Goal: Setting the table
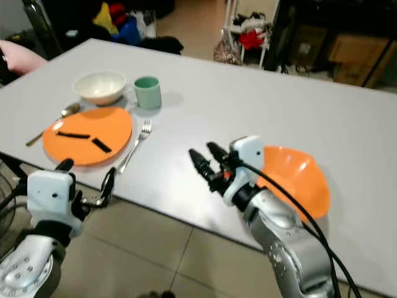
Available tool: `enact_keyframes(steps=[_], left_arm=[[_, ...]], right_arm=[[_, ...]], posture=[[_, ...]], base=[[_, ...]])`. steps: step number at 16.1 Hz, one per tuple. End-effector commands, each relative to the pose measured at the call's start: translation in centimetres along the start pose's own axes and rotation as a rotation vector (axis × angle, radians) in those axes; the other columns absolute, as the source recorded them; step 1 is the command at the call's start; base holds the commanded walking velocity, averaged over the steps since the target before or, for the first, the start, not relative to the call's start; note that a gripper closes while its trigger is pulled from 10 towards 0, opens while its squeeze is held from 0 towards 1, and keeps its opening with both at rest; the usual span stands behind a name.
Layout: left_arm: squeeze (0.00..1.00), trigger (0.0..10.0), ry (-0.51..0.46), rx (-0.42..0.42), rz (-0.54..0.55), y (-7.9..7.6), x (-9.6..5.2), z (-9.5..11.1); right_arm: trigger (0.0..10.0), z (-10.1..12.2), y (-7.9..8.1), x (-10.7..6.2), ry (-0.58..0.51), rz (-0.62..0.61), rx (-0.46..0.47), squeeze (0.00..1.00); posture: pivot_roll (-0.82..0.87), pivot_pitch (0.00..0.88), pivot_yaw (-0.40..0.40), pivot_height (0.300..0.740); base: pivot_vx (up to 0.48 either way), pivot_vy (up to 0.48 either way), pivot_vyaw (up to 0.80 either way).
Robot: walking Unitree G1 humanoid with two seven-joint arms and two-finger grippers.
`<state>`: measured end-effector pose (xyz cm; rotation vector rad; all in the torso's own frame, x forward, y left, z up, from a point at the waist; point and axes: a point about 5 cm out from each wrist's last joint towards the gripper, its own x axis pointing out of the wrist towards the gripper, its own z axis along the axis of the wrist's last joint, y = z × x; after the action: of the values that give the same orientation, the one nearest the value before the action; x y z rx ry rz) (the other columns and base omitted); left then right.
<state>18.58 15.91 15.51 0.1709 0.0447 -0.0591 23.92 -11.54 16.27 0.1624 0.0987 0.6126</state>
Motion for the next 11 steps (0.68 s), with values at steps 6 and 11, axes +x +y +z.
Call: enact_keyframes(steps=[6, 11], left_arm=[[0.0, 10.0, 0.008, 0.009, 0.02, 0.33, -0.56, -0.01], [0.0, 10.0, 0.006, -0.016, 0.034, 0.4, -0.5, -0.04]], right_arm=[[10.0, -0.95, -0.88, -0.2, 0.025, -0.036, 0.005, 0.0], [10.0, -1.34, -1.27, -0.23, 0.033, -0.059, 0.008, 0.0]], posture=[[-0.01, 0.0, 0.023, 0.74], [-0.01, 0.0, 0.008, 0.74]], base=[[0.0, 0.0, 0.8], [0.0, 0.0, 0.8]])
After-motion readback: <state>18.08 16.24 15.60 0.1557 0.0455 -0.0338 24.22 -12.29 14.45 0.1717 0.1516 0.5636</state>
